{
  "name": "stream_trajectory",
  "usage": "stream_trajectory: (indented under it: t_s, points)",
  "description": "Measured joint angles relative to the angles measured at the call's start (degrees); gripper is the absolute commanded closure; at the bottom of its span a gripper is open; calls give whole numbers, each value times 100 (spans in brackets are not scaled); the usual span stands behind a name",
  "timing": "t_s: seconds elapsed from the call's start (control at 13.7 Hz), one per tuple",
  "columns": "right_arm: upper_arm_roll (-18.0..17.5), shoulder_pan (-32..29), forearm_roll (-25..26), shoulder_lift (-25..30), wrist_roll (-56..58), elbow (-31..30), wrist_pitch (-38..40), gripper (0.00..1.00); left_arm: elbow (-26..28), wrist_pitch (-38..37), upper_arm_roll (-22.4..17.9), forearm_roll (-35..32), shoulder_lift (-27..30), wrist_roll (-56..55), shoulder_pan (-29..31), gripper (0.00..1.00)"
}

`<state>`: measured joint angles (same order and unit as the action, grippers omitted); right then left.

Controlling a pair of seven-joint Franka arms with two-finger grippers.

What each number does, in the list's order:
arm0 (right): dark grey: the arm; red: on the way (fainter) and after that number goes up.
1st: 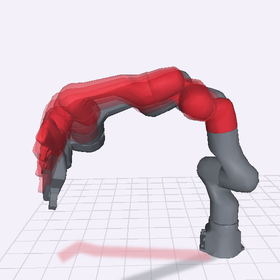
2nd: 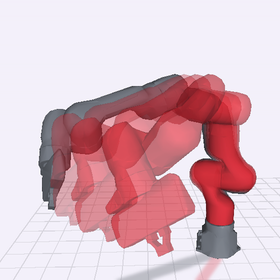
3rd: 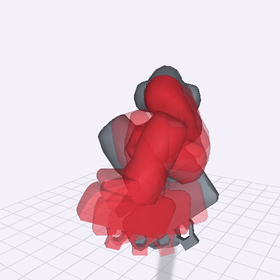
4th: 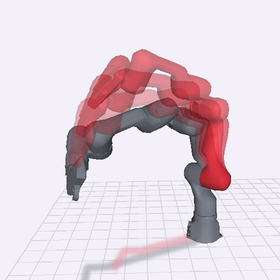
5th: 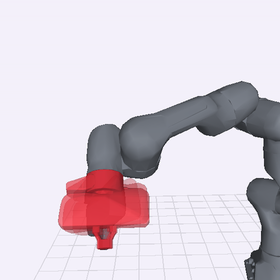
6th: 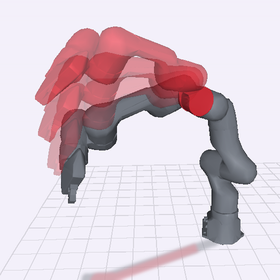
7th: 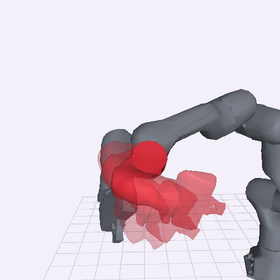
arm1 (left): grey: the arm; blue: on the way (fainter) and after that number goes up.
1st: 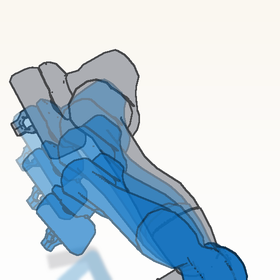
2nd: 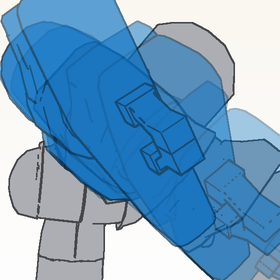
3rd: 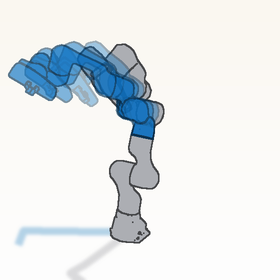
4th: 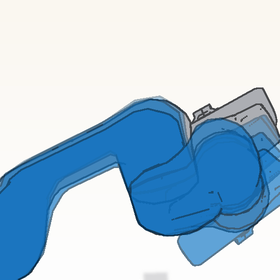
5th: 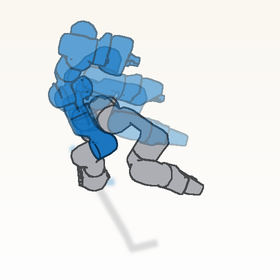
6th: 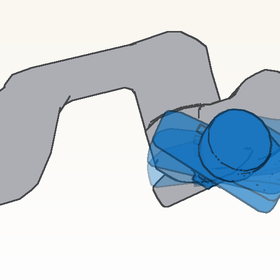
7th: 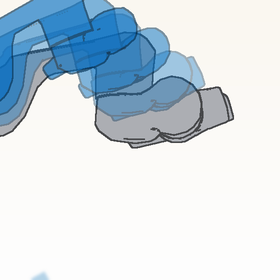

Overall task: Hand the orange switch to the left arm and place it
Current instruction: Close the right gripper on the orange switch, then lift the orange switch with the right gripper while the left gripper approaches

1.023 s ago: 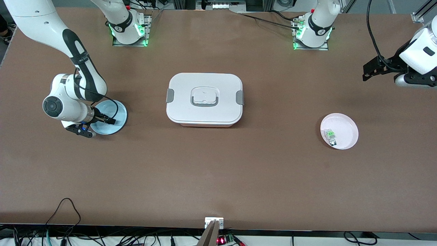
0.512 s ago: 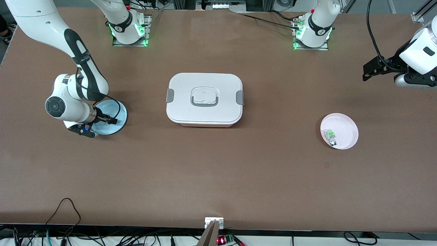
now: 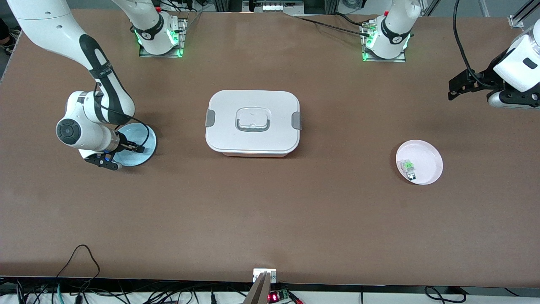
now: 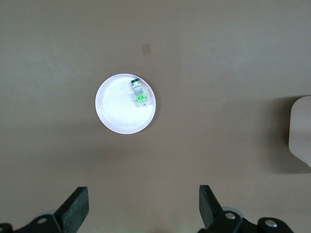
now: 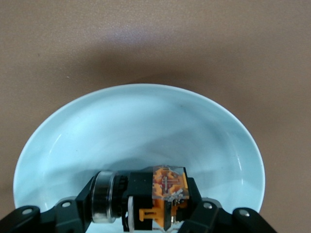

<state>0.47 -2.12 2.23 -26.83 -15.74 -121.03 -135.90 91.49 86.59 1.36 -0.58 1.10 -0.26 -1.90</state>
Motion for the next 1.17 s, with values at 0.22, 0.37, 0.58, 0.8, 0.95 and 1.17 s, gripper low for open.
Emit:
stream_trajectory:
  t_s: [0.22,0.37,0.58,0.8,0.95,1.17]
  points:
    - [-1,0,0,0,202,-1,1,50,0,0,0,0,0,0,0,0]
    - [-4,0,0,4,267,0,37,50,0,0,0,0,0,0,0,0]
    - [-77,1,0,109,291,62,321,50,0,0,0,0,0,0,0,0]
    - [-149,3,1,377,300,289,779,50,0,0,0,0,0,0,0,0]
    - [-165,1,1,623,386,457,1158,49,0,0,0,0,0,0,0,0]
    - [-274,1,1,1071,611,673,1699,49,0,0,0,0,0,0,0,0]
